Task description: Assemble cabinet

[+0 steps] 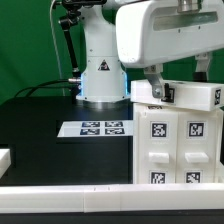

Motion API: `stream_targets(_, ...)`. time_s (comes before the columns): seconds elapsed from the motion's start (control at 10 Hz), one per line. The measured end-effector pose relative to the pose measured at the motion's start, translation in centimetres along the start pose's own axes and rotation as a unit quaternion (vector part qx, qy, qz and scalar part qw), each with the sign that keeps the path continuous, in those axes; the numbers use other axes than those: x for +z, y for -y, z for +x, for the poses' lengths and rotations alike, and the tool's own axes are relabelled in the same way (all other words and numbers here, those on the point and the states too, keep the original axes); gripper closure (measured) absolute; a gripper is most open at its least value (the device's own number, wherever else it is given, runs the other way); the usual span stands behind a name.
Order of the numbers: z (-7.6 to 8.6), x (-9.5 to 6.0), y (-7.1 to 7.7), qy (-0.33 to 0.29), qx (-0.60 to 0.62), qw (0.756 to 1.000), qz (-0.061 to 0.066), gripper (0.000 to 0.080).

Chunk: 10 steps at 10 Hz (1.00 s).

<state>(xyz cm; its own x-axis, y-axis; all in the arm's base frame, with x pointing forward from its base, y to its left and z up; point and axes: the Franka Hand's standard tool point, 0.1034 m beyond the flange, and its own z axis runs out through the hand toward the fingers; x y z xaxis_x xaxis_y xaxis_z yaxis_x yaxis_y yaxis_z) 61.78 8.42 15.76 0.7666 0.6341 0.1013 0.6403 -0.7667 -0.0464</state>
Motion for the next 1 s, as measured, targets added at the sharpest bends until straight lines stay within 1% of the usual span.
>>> stream_targets(0.1, -0.09, 0.03, -0.06, 0.0, 0.001, 1.0, 0.0, 0.01)
stream_targets(0.2, -0.2, 0.05, -0.18, 0.0, 0.002, 1.0, 0.0, 0.0244)
stream_targets(0.6, -0.21, 0.05, -0.2, 0.0, 0.029, 1.0, 0.0, 0.0243)
stream_targets(0.8, -0.25, 0.03, -0.27, 0.0, 0.125, 0.992, 0.001, 0.0243)
stream_targets(1.0, -0.54, -0.05, -0.89, -0.005, 0.195, 0.981, 0.002, 0.0242)
